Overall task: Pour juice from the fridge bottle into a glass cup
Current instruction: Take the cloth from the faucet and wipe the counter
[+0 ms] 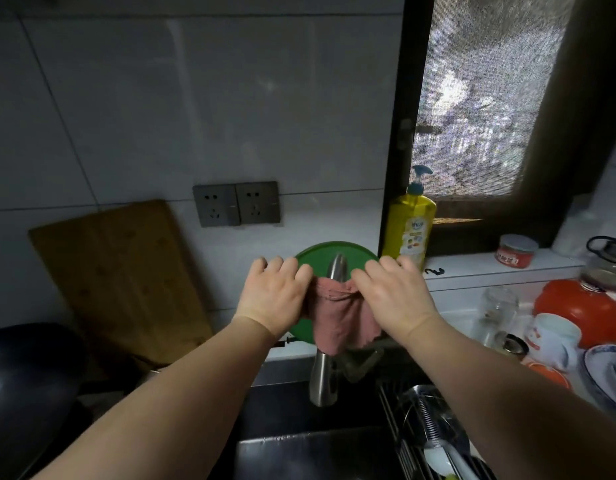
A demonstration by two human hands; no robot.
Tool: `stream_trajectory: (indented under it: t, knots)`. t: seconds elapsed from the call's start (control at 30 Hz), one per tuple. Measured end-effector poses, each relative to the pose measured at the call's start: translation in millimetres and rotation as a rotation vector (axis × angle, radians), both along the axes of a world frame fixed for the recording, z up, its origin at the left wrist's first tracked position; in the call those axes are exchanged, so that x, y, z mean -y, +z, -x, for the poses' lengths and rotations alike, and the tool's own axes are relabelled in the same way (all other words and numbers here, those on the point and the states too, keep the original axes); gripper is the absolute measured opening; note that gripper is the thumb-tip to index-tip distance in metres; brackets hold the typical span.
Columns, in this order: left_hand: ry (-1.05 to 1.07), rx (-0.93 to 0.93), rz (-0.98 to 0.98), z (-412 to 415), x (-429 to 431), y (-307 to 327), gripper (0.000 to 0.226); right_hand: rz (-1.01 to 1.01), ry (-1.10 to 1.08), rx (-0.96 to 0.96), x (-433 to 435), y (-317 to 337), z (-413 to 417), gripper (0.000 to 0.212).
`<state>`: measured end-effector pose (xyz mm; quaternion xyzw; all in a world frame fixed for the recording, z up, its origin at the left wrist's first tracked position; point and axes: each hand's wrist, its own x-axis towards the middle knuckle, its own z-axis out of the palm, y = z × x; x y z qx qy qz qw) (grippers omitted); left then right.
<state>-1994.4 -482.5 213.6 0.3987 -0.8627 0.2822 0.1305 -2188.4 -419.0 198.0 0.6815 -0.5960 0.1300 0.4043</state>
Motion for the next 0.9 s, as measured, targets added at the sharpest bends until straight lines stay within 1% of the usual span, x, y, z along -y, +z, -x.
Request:
stream_trajectory:
  t: [0.03,0.13,0.23,0.37,0.47,0.57,0.67,0.7,0.8,0.87,0.9]
  knots:
    - [0.0,-0.014,0.009,1,2,-1,0.028,0.009,-0.004,-0.013,1,-2,0,0.01]
    - [-0.022,-0.057,0.035,4,10,-8,0.032,0.032,-0.025,-0.025,7,-4,-1,0.023]
    - [-0.024,-0.041,0.009,6,15,-8,0.029,0.038,-0.024,-0.014,16,-4,-2,0.022]
    - [0.029,-0.018,-0.121,11,23,-6,0.026,0.009,-0.095,0.085,28,-3,2,0.017]
    - [0.069,0.0,-0.186,19,27,-4,0.023,-0.105,-0.179,0.154,36,-2,1,0.024]
    - [0.098,-0.024,-0.243,33,30,-3,0.023,-0.217,-0.224,0.212,46,-1,-7,0.015]
    - [0.114,-0.072,-0.222,43,36,6,0.025,-0.151,-0.263,0.26,54,4,-5,0.014]
    - [0.123,-0.066,-0.206,45,39,9,0.026,-0.144,-0.291,0.258,56,7,-3,0.016]
    - [0.176,0.007,-0.205,49,41,12,0.031,-0.24,-0.351,0.246,56,10,-4,0.027]
    - [0.198,0.068,-0.201,54,36,6,0.036,-0.292,-0.359,0.239,56,7,-11,0.039]
    - [0.203,0.076,-0.196,56,32,2,0.039,-0.286,-0.359,0.225,55,4,-15,0.047]
